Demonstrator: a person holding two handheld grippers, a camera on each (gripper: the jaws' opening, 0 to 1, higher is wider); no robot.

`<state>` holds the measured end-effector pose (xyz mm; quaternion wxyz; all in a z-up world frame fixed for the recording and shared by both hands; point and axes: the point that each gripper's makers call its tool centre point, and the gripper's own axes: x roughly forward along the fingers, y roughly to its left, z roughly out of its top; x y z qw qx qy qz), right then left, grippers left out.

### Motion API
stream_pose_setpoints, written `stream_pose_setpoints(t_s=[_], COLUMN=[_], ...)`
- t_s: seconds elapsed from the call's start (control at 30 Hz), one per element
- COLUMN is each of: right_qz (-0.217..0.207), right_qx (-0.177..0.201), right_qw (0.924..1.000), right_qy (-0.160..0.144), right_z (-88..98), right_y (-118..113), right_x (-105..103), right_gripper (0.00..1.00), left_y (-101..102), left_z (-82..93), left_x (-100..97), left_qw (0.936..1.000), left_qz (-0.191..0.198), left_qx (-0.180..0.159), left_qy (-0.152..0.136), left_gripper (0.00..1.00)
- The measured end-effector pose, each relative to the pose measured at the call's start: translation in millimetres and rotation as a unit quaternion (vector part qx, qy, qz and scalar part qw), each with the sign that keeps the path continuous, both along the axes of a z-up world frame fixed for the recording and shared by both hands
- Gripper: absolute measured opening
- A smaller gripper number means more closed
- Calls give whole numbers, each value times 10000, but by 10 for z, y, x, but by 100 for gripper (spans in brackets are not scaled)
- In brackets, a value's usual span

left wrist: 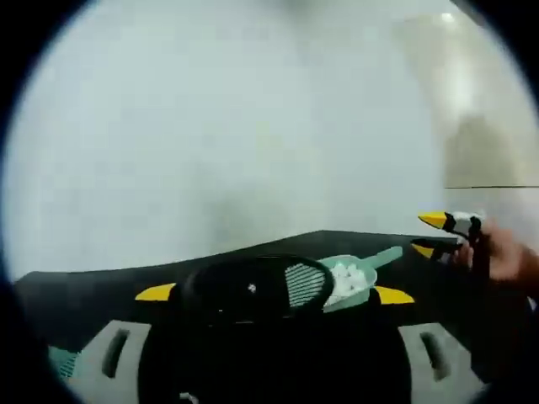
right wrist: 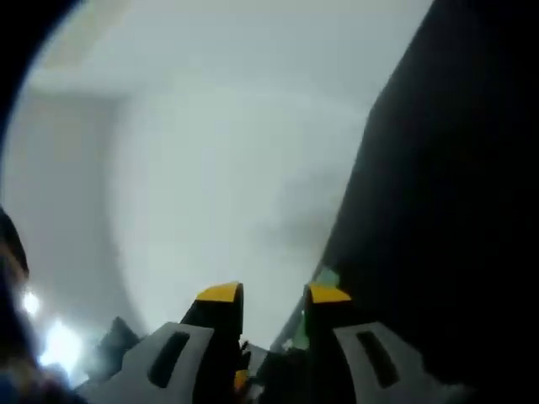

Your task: Pick up the broom and sweep the trash on the tabletop into the dustpan.

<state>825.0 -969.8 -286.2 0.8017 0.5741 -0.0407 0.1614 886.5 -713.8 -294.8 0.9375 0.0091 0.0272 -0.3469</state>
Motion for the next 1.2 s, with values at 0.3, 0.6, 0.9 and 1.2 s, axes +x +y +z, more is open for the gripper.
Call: stream_pose_setpoints(t_s=[0.3, 0.6, 0.9, 1.2], right_qz=[45, 45, 30, 30], right_qx=[161, 103, 51, 71], right_qw=[9998, 9999, 10000, 10000], right_qy=[-75, -47, -23, -20], right_z=[31, 15, 14, 15], right_y=[5, 20, 36, 35], right_x=[-25, -12, -3, 6], right_gripper=[30, 30, 29, 29], left_y=[197, 236, 176, 345], left_z=[132, 77, 84, 153], left_x=[-247, -1202, -1320, -1587], left_qw=[9994, 9997, 9993, 9972], left_qz=[42, -113, -195, -410], left_qx=[-306, -232, -80, -316], left_qy=[-123, -37, -320, 538], left_gripper=[56, 56, 56, 76])
